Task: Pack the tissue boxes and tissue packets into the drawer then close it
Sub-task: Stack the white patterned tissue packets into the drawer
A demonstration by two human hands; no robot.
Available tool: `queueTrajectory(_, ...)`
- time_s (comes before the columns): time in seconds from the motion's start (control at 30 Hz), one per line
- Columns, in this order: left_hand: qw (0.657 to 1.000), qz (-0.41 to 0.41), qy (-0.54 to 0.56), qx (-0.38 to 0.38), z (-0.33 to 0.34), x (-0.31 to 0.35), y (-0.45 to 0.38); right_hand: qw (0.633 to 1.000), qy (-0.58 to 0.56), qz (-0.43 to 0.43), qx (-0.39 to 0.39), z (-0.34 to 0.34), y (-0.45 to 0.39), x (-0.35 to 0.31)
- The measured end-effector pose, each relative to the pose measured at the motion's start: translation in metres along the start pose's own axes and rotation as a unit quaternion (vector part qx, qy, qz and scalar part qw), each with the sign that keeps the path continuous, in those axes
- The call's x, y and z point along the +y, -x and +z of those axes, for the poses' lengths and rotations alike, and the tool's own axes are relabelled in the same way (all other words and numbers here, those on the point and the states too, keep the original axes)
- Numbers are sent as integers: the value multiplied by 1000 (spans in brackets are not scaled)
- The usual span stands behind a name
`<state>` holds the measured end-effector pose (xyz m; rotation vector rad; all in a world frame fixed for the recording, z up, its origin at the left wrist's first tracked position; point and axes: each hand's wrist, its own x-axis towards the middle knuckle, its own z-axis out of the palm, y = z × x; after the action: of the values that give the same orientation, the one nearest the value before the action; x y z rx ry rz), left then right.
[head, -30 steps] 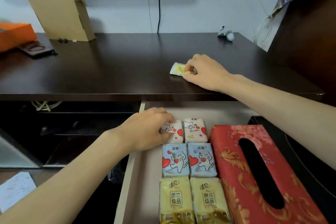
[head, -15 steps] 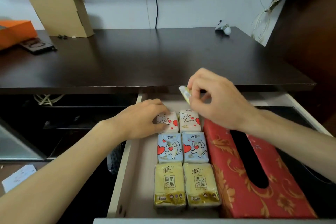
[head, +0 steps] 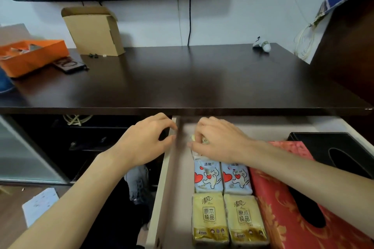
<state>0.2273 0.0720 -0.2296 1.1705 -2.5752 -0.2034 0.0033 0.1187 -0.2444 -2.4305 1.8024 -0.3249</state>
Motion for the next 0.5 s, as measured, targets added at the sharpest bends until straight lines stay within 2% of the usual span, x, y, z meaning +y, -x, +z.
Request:
queueTrajectory(0.17,996,-79,-24,-42,7,-4,0,992,-61,14,-110,-16,12,19)
queueTrajectory(0.33,990,-120,-40,-69,13,3,-3,996,-20,8,-85,-16,8,20)
queueTrajectory(0.5,990,-114,-54,-62,18,5,-3,996,-31,20,-87,-17,16,16)
